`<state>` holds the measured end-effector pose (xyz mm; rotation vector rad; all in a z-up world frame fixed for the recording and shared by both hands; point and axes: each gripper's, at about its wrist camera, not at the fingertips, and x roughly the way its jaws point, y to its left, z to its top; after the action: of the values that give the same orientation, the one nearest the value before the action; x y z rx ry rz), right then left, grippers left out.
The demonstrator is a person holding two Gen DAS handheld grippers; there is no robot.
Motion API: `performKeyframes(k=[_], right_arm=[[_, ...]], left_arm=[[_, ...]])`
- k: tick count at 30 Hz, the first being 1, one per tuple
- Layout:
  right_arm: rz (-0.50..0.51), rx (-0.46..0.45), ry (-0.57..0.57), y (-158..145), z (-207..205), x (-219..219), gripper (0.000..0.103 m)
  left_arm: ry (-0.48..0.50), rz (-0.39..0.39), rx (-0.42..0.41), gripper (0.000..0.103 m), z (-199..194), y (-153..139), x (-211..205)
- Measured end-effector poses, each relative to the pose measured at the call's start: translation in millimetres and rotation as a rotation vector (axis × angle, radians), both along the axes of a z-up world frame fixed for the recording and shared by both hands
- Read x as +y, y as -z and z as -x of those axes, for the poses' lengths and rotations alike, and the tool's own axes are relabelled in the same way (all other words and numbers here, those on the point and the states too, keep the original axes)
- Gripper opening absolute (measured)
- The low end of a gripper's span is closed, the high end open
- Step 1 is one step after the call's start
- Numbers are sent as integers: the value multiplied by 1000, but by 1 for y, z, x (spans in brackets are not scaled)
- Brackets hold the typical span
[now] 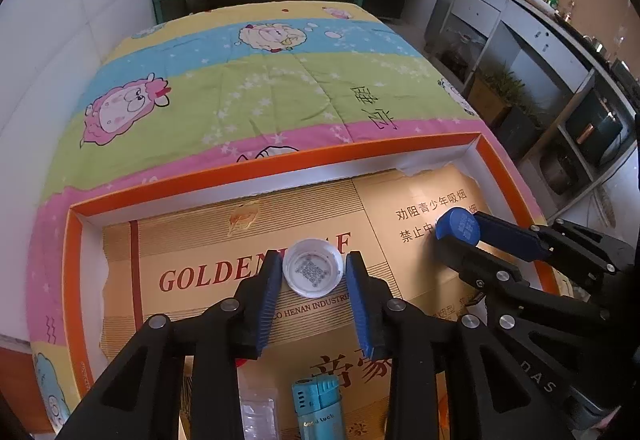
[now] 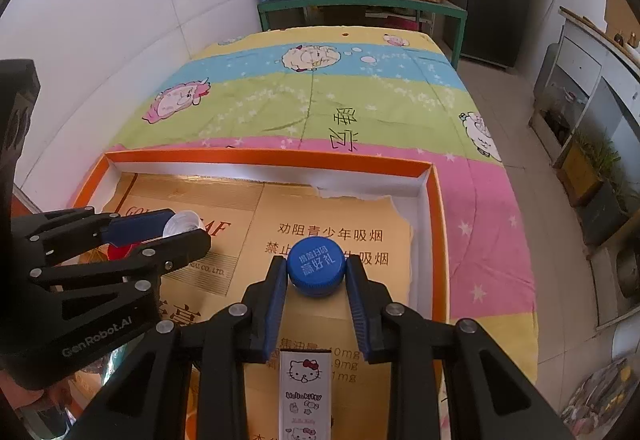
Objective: Organize rigid objects
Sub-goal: 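Carry the white cap and blue cap over the tray with both grippers, then drop both caps into the tray by opening both grippers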
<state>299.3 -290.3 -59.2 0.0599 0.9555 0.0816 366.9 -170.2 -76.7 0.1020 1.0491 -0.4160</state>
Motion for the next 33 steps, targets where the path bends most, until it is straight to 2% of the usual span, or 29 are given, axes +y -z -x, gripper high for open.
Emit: performKeyframes(k=[3,9,12,14,16,33], right_arm=[[-1,6,2,1,0,0,31],[-3,7,-1,1,0,-1,31],[-14,2,-2,0,1,-2,35],[-15,-7,0,-2,3,-2,43],[-15,-16,2,-5,5,-2,46],[-13,-72,58,-18,41,1,46]], left_arm=[[-7,18,3,43,1,0,3],[-15,26,-26,48,6,-8,5],[-20,29,-47,48,9,-14,7],[-23,39,-56,48,12,-18,9],[-26,47,-62,48,13,-21,11],[-62,96,-134,48,51,-51,35]])
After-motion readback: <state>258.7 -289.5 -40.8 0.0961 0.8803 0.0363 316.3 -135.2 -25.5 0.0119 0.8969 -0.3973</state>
